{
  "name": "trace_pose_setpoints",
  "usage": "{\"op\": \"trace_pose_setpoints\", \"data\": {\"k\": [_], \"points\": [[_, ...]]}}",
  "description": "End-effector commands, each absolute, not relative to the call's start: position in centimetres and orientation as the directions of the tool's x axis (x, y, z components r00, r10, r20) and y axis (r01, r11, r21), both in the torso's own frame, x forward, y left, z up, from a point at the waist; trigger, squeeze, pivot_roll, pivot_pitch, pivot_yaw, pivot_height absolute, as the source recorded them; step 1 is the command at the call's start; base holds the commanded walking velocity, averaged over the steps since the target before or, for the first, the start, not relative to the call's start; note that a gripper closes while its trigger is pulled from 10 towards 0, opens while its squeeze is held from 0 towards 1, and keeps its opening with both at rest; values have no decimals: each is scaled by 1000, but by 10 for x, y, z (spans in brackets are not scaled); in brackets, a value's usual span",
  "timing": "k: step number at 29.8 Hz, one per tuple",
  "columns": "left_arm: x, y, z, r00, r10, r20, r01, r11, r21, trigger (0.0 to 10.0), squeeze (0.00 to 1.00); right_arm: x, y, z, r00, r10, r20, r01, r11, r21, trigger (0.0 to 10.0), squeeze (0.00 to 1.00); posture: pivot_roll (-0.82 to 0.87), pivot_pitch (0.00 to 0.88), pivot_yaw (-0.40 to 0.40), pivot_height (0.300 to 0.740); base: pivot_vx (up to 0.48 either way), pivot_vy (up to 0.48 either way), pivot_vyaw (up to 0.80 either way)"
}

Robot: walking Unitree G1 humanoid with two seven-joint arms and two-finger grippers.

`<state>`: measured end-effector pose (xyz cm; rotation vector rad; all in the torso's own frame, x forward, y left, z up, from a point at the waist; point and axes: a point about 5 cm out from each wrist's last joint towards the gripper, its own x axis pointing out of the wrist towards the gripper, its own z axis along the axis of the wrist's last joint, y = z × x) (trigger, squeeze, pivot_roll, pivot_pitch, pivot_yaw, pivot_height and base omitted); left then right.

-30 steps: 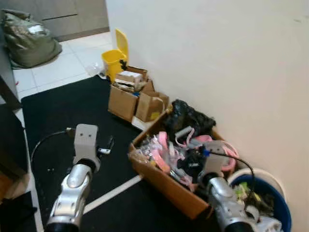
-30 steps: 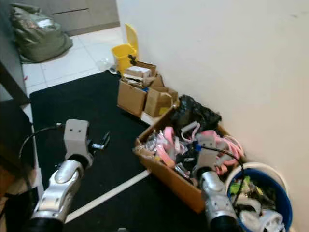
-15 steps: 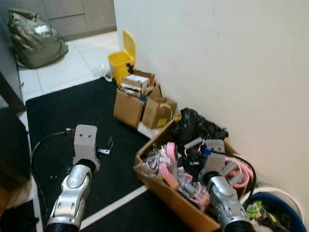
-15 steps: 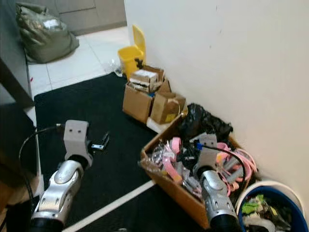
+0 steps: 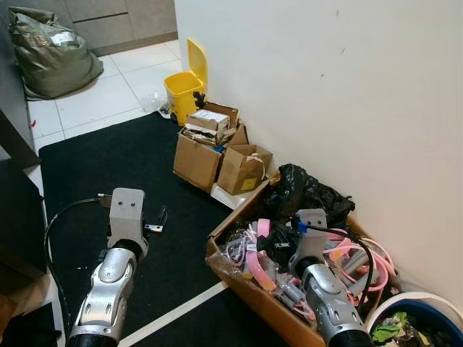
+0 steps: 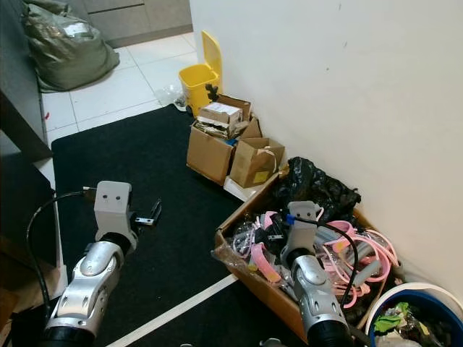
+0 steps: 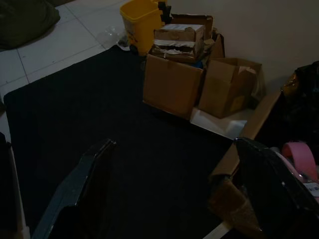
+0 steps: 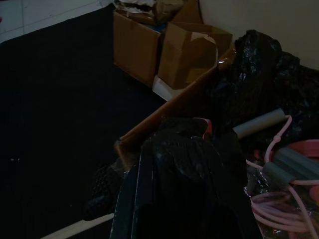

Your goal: Picking trash to rubbish bin

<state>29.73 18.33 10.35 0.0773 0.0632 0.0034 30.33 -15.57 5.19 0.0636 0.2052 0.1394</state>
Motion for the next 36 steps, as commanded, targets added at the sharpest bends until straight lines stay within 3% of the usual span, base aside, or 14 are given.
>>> {"op": "trace_pose_setpoints", "data": {"k": [1,36], "points": [[294,186,99,996,9,-84,-1,995,97,10000,0,299,-153,47,963,166,-214,-154,985,71,10000,0,57,138,33,740,0,0,0],[295,181,94,988,14,-156,-5,998,55,10000,0,299,-158,55,977,144,-160,-120,982,148,10000,0,51,141,48,740,0,0,749]]}}
